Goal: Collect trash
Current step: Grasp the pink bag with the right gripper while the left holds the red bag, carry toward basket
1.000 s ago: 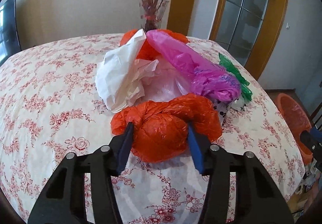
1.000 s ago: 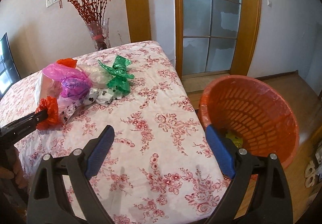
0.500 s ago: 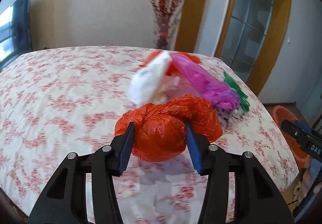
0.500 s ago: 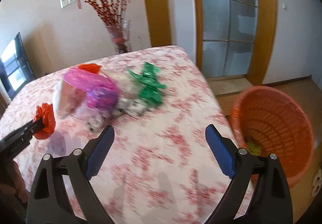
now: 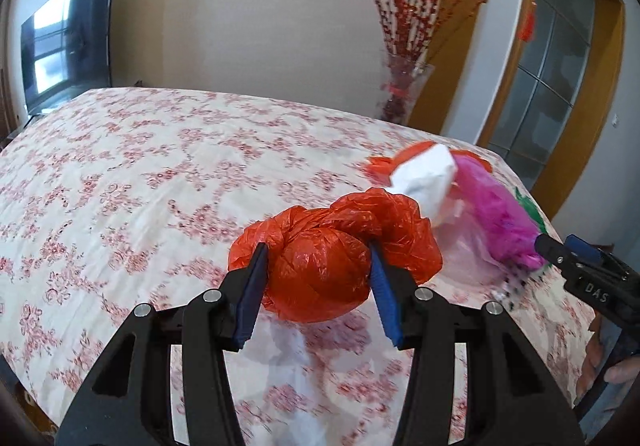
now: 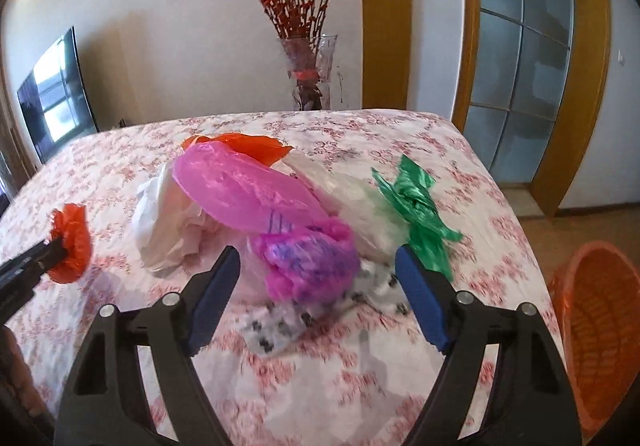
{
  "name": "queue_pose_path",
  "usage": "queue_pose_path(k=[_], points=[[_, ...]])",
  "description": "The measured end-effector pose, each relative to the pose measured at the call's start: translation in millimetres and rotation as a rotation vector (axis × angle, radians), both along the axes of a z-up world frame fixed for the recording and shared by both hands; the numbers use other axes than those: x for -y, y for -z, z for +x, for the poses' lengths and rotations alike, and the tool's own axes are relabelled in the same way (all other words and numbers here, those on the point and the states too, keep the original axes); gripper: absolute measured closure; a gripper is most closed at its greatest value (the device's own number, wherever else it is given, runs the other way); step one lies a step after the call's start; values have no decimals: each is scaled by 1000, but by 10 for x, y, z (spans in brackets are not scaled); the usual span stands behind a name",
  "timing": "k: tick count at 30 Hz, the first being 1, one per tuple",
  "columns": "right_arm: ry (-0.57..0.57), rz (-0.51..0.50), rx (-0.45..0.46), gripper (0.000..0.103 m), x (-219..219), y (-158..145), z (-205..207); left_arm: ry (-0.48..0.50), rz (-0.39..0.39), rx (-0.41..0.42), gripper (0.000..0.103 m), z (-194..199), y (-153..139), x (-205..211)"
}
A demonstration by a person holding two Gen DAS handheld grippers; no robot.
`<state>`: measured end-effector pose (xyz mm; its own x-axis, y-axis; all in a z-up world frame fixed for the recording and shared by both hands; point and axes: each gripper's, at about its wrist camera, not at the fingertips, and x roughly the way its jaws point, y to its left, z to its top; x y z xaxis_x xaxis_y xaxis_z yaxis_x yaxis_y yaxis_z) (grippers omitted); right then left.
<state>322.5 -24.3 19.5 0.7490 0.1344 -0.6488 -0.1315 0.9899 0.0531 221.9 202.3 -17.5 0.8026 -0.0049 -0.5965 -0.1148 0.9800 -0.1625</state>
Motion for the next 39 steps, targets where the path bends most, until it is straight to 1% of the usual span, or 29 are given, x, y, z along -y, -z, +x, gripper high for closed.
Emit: queue_pose_path(k=[1,3,5,6,7,8,11,14,22,29,33,39], points=[[-3,-15,0,25,-43,17,40,-4,-2,-2,54,20,4,-27],[-6,-47,-4,30,-109,58,105,-10,-5,-7,54,42,16,-44],[-10,-76,-23,41,-148,114,173,-12,-6,-11,54,60,26,-44],[-10,-82,-34,44,-140,143,202,-11,-5,-12,54,63,32,-37],[-11,-85,-48,51,-137,172,218,-10,-5,-13,54,62,37,-31],[-11,-87,-56,56,-123,193,213,-8,-4,-15,54,62,42,-16],[-12,-92,-61,63,-73,226,148,1,-3,-17,54,79,49,-5],[-11,-71,-52,65,2,192,23,13,-5,-16,54,63,37,50],[28,-15,-19,66,364,16,-418,78,-6,-3,54,-27,-44,347],[129,22,5,66,842,-136,-777,169,-9,15,54,-106,-139,751],[184,36,15,66,1097,-171,-945,221,-15,16,54,-122,-165,1000],[295,3,36,66,1483,-177,-1160,312,-18,16,54,-148,-181,1427]])
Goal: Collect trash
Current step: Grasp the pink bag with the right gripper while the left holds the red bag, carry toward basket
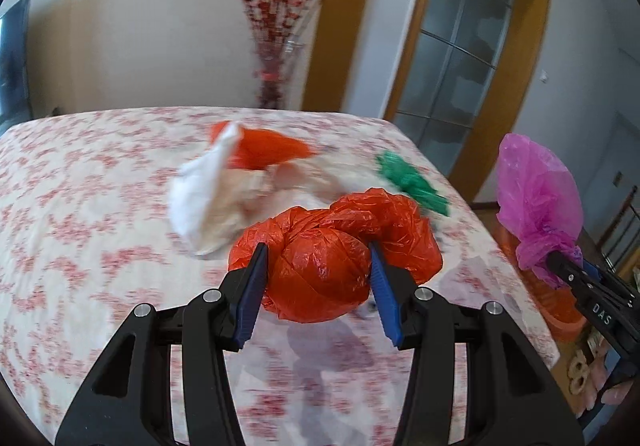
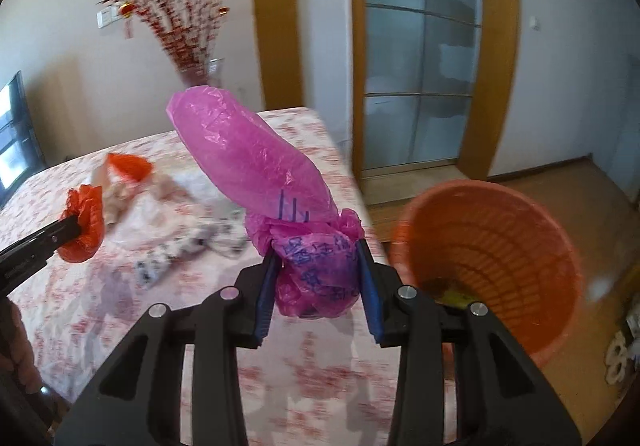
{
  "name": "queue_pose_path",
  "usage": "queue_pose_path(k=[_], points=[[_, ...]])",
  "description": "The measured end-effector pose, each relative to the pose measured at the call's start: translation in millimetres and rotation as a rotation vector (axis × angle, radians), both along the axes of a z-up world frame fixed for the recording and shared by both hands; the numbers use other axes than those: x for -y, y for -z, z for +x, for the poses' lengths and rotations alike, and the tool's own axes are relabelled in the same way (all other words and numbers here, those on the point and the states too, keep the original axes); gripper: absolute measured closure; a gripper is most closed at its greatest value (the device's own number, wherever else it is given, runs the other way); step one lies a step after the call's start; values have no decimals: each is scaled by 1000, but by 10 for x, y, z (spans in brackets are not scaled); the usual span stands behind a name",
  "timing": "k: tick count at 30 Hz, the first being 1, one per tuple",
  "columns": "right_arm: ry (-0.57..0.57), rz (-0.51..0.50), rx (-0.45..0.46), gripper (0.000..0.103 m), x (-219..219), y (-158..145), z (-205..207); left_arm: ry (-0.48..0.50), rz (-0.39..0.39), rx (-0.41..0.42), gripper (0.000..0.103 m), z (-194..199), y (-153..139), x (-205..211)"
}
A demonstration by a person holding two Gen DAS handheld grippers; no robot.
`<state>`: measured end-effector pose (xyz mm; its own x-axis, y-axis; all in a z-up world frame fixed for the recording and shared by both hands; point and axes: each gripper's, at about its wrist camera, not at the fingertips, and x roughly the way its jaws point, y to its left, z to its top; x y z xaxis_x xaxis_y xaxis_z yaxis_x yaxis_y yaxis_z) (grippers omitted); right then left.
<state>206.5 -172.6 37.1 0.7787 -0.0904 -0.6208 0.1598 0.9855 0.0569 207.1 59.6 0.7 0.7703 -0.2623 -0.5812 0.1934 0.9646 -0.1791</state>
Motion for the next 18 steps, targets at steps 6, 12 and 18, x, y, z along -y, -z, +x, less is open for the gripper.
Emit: queue_pose_path(k=[6,12,18], points=[[107,-9,16,66,382,-17,-145,86,-20,0,54,21,-29,419],[198,-3,30,66,742,-10,-242,171,-35,7,54,23,-67,861],[285,-1,41,66,1061,33,-362,251,-50,2,54,22,-65,1323]])
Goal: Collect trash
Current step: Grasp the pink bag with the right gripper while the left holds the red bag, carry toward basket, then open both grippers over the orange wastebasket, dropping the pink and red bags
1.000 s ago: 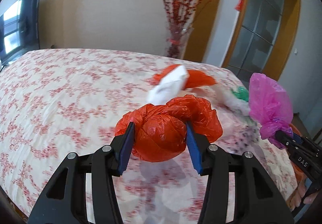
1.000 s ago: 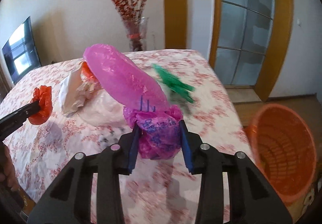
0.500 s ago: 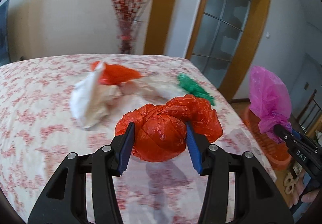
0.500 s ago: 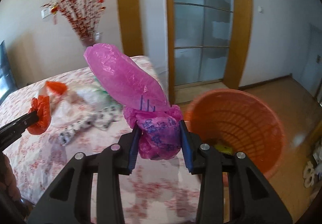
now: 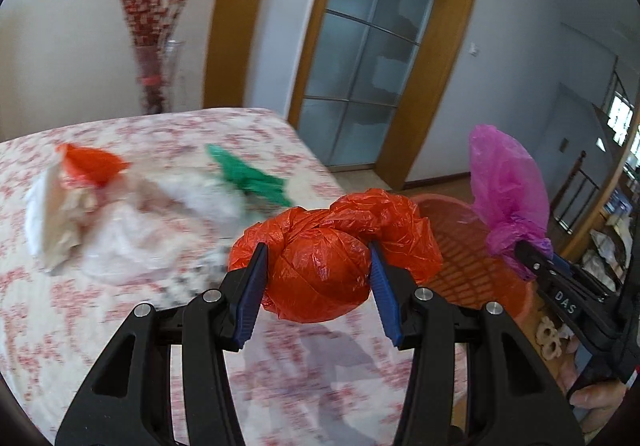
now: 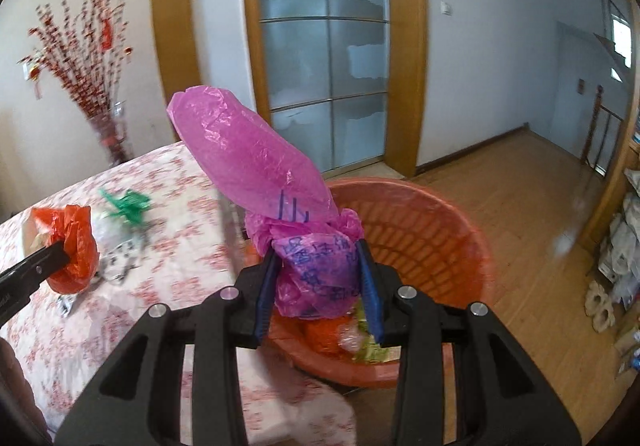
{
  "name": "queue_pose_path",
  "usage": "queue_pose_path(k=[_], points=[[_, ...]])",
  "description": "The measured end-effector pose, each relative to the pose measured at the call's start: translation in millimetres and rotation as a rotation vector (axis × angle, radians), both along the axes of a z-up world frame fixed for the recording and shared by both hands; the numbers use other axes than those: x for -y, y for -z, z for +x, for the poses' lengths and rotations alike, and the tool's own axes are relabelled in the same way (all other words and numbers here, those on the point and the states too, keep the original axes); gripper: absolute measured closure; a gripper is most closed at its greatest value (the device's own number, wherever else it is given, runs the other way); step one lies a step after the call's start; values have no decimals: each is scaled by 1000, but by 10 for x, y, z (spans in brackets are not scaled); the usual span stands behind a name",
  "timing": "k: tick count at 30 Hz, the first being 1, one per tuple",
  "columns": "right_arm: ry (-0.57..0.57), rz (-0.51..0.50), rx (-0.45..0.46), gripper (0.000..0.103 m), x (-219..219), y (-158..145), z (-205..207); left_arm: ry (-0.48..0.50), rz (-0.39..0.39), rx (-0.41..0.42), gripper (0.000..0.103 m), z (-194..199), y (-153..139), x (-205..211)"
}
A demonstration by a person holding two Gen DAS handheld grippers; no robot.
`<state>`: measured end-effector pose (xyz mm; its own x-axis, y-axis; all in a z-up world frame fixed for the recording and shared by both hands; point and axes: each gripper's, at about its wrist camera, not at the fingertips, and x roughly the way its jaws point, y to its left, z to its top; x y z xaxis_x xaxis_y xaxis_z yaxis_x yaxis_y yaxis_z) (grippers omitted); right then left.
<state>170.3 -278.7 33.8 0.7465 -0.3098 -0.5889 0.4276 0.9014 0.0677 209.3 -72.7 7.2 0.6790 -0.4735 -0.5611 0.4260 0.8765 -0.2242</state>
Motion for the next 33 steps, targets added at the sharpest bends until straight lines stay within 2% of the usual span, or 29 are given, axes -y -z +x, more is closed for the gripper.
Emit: queue_pose_path(k=[11,17,26,33], points=[[107,28,-5,66,460,156,-56,156,-23,-2,54,-15,18,852],[144,56,-8,66,720,244,-63,207,-11,-18,54,71,97,1220],[172,91,3,66,935,337,-90,264,17,-44,53,100,223,1571],[173,117,9,64,1040,359,-68,277,10,-76,52,162,281,1682]])
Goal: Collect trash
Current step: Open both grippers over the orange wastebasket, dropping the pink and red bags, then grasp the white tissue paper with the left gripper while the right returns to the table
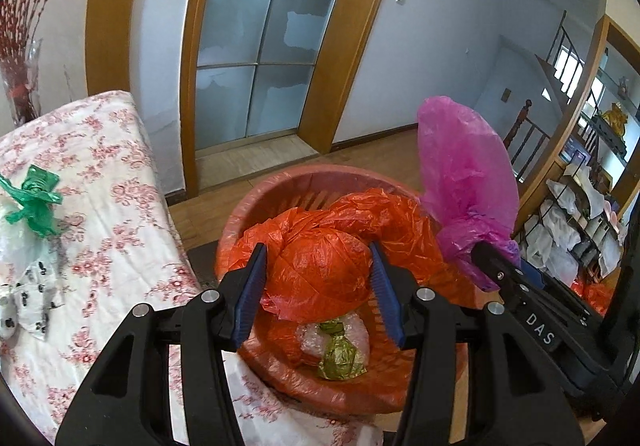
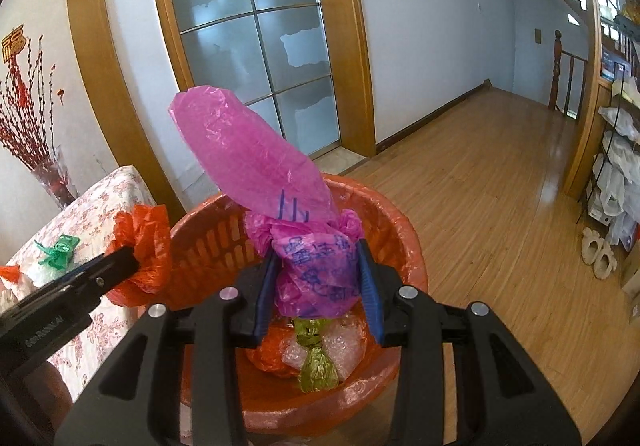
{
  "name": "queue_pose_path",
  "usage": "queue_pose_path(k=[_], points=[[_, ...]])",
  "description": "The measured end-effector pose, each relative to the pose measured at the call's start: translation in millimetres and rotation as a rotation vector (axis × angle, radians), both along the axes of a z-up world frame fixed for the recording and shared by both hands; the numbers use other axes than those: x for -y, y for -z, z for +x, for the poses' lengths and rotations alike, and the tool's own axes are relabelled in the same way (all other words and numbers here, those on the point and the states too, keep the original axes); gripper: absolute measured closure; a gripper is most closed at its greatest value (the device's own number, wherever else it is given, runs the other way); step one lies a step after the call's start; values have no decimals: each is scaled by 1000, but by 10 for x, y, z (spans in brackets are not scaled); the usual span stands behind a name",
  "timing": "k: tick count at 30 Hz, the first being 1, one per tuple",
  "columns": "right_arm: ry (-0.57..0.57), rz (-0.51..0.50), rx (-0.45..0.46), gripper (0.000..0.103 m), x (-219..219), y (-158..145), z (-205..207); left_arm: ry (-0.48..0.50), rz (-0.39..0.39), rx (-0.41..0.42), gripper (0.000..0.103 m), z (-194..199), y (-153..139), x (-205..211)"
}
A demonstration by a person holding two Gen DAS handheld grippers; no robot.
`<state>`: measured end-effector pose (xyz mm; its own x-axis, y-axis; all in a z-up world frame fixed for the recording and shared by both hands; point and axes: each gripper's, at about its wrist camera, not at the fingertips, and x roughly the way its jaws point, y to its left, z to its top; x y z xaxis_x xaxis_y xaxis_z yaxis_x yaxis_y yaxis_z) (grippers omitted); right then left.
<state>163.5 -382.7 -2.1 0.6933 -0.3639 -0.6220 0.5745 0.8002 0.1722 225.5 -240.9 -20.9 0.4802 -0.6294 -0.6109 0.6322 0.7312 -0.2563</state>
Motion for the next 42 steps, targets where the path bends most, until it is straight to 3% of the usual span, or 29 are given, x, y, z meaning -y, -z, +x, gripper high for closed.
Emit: queue_pose_path(k=[2,7,14,23,29,34,39,42], points=[[2,15,10,62,35,6,-11,2,2,-5,49,18,17,9],[11,33,24,50,107,19,-11,-12,22,-20,33,58,71,-11],[25,-1,16,29,84,-3,-19,-73,66,7,27,48,88,-254],[-27,-41,-26,26,-176,-33,70,-211,142,106,26,-23,-23,-901],[-95,-69,-55,22,-514,-46,184,-373,171,149,23,-1,-117,-1569],[-163,-88,-66,22,-813,-88,279,-563,214,192,22,89,-207,-2317],[-229,-93,-73,22,-1105,-108,383,-776,234,200,22,289,-285,-3113],[-264,-97,-77,22,-1262,-122,446,-842,250,187,22,415,-242,-3394]])
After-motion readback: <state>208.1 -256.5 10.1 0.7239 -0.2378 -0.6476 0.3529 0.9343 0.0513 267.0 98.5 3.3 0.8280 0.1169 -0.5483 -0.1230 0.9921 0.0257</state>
